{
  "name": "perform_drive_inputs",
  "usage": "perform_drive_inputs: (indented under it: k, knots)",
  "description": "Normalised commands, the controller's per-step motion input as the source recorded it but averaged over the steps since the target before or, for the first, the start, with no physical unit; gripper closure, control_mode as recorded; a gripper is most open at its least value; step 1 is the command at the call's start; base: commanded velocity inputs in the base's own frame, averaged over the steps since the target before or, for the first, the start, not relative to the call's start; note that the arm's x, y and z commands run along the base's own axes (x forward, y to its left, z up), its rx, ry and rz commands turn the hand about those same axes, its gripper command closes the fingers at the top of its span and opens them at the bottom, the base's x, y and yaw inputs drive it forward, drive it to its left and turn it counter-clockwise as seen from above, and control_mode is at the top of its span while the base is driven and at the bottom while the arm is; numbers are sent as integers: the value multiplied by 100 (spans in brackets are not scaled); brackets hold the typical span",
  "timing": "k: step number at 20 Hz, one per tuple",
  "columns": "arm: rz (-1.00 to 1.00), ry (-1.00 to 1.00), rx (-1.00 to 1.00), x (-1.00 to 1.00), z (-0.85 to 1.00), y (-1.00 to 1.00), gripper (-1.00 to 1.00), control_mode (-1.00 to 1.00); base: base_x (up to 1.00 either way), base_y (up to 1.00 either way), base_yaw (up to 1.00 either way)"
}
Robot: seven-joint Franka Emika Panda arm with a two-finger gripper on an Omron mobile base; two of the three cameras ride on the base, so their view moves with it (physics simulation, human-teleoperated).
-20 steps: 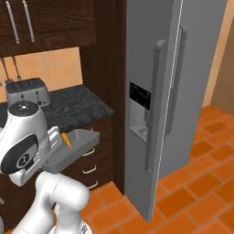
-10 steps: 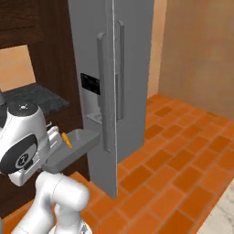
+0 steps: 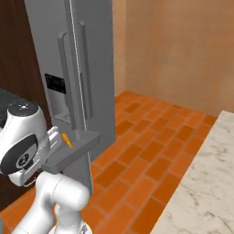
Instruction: Take the meat container that has the shrimp and place it on the second highest rack of the freezer. Then take the vegetable container that has the sweet potato and garlic and place it on the highest rack of the freezer.
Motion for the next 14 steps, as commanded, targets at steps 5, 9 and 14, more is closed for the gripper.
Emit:
perform_drive_inputs:
  k: [5, 9, 14]
  knots:
    - [0, 0, 0, 0, 0, 0, 100, 100, 79, -60, -27]
    - [0, 0, 0, 0, 0, 0, 100, 100, 98, -42, -14]
    - [0, 0, 0, 0, 0, 0, 100, 100, 100, -32, -2]
